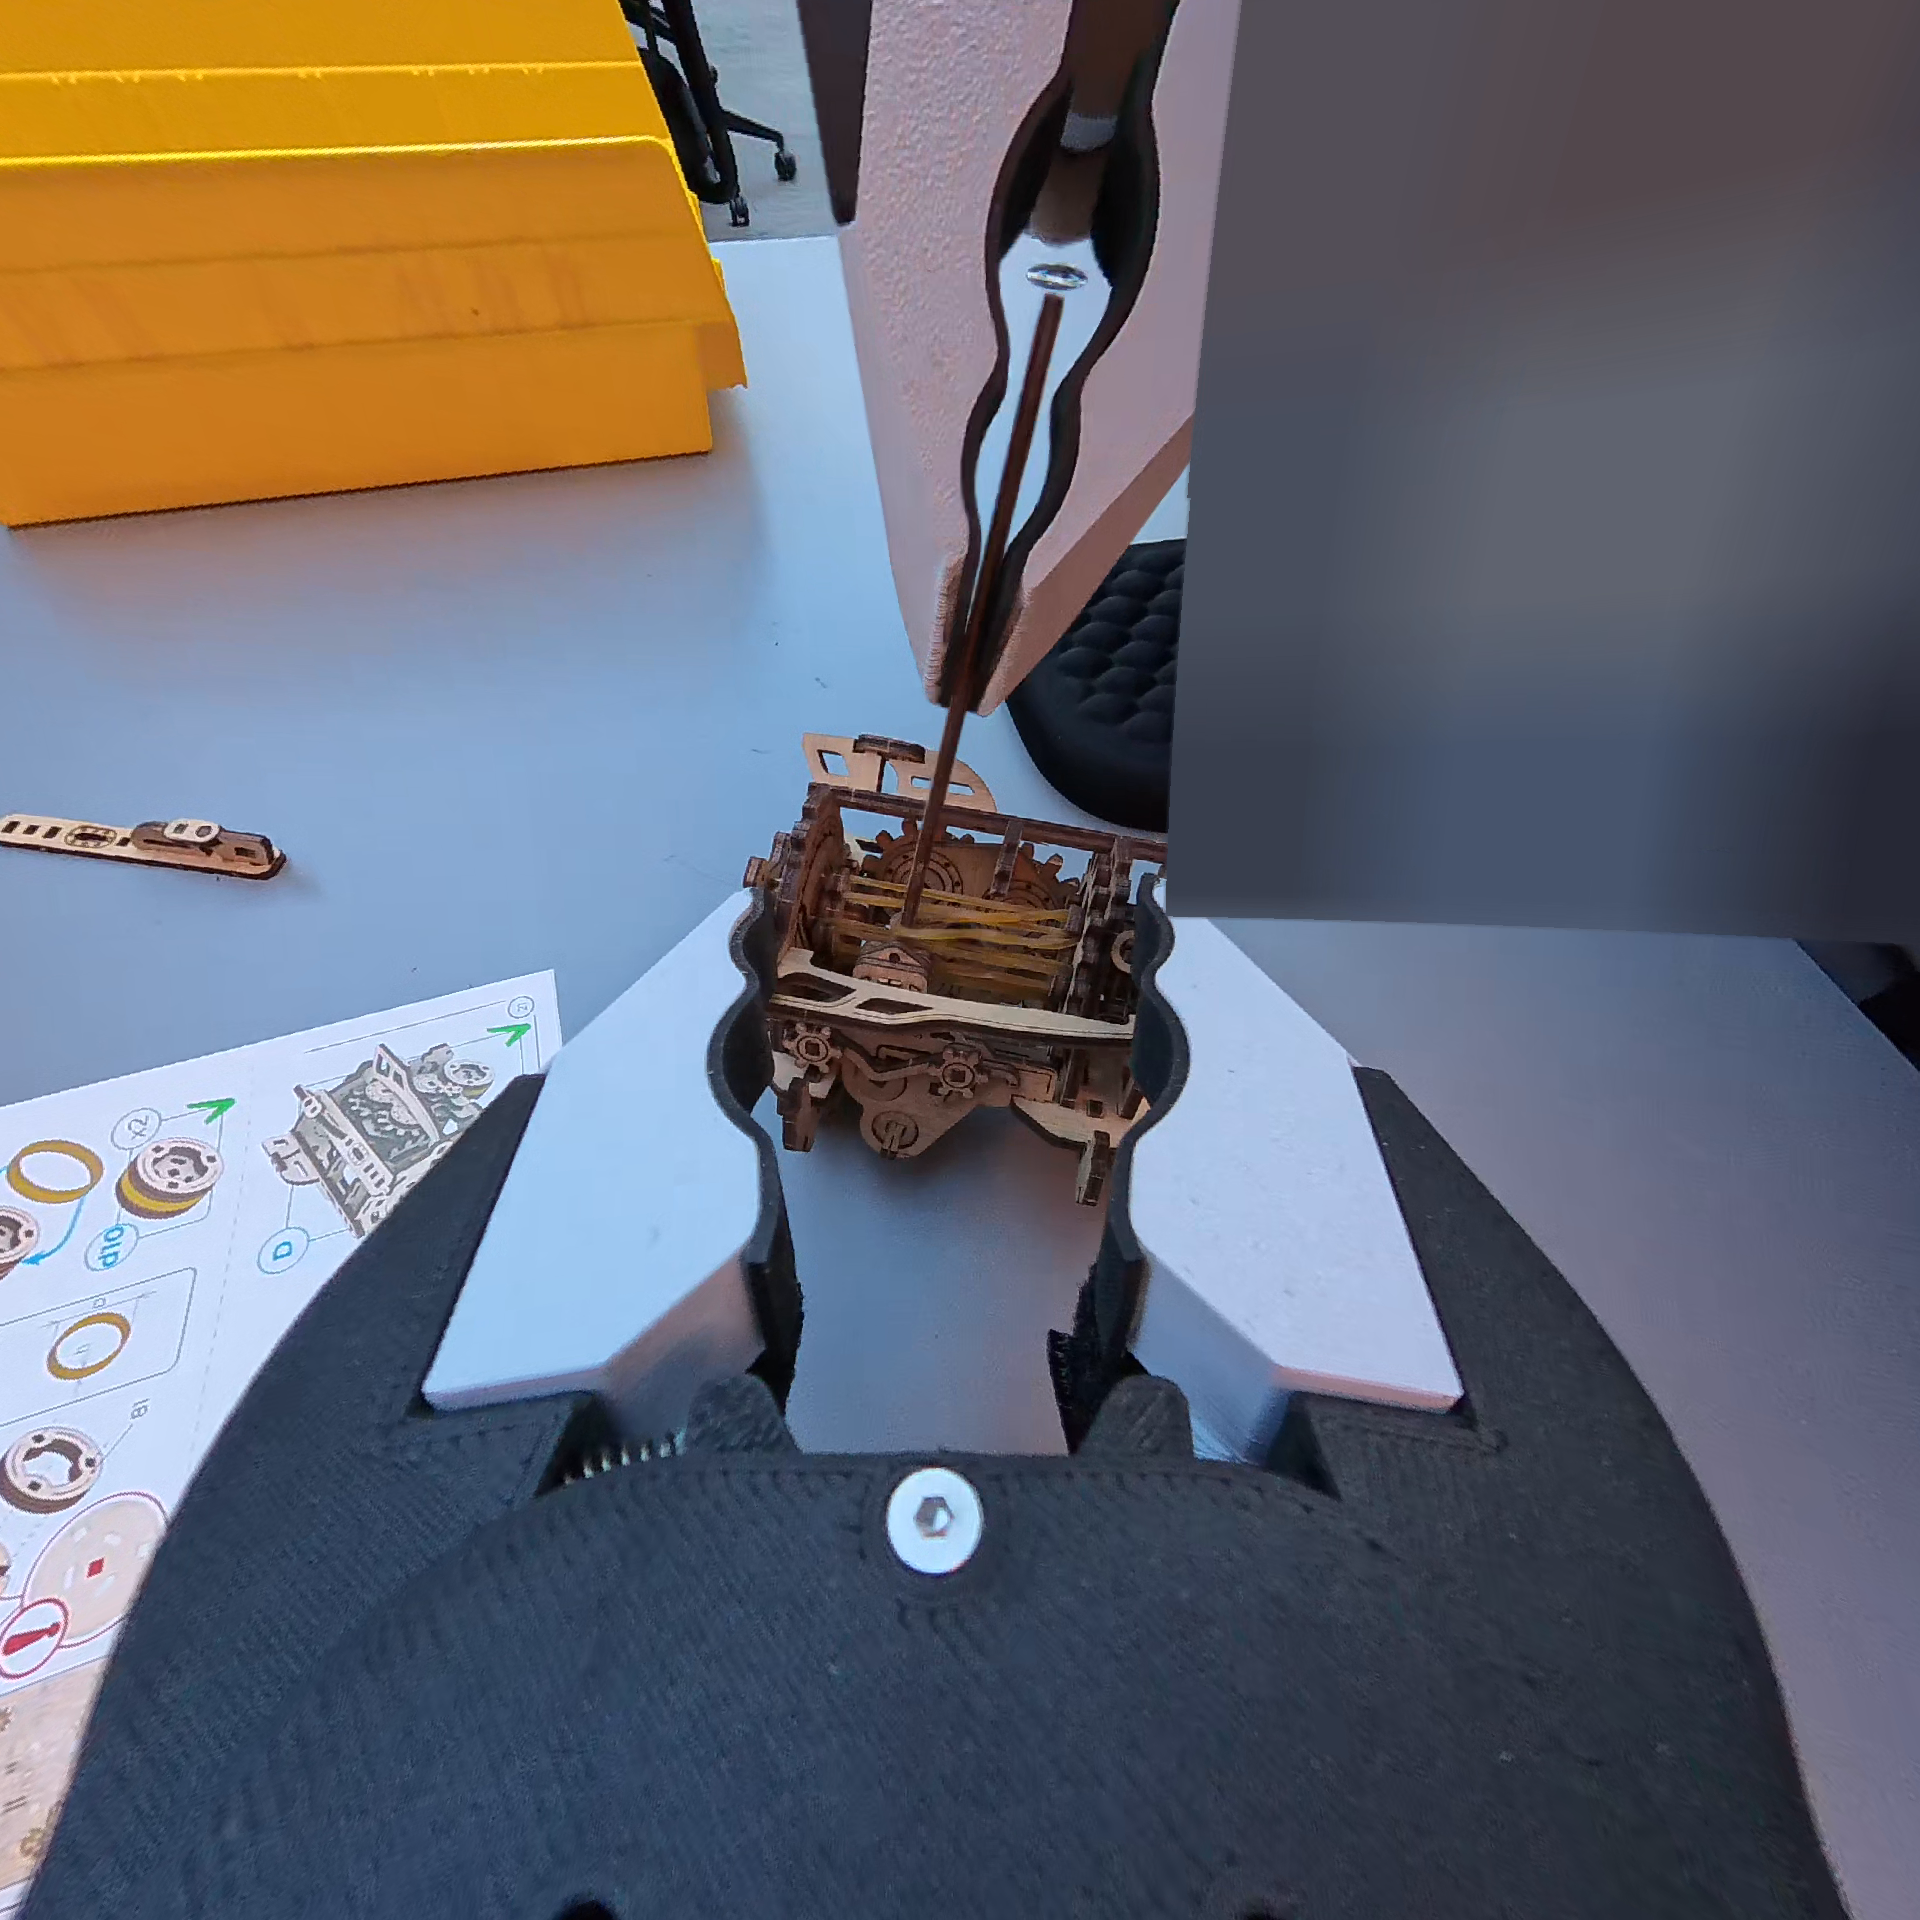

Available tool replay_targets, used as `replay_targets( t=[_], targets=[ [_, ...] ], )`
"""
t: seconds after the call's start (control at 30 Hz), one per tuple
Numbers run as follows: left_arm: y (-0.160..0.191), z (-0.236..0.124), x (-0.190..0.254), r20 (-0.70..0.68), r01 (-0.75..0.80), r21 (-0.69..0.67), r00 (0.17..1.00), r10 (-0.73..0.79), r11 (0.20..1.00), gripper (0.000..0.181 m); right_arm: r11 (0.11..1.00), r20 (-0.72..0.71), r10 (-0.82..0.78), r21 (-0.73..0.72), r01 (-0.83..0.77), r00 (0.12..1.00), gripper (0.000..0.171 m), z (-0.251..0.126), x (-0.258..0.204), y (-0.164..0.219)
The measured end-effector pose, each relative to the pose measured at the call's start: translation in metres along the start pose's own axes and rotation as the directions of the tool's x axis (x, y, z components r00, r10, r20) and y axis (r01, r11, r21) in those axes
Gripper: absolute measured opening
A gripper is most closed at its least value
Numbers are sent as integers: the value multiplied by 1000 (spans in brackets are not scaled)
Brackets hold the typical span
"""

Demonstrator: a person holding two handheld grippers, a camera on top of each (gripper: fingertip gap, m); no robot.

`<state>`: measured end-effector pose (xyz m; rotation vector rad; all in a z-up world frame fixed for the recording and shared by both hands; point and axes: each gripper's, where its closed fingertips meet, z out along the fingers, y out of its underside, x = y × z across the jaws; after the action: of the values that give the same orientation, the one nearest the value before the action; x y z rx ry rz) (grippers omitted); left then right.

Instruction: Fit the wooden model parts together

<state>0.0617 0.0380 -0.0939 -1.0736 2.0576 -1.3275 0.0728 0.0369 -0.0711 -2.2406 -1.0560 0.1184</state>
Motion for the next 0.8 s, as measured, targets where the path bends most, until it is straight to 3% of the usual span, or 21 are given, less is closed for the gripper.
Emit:
replay_targets(
  t=[0.37,0.8],
  targets=[
    [1,1,-1,13,-7,-6,1000,7,1000,65,988,-159,117,121,-99,980,0,-8,1,4],
    [0,2,-1,13,-5,2,1000,5,1000,65,980,-221,180,119,-156,959,0,-13,8,7]
  ],
)
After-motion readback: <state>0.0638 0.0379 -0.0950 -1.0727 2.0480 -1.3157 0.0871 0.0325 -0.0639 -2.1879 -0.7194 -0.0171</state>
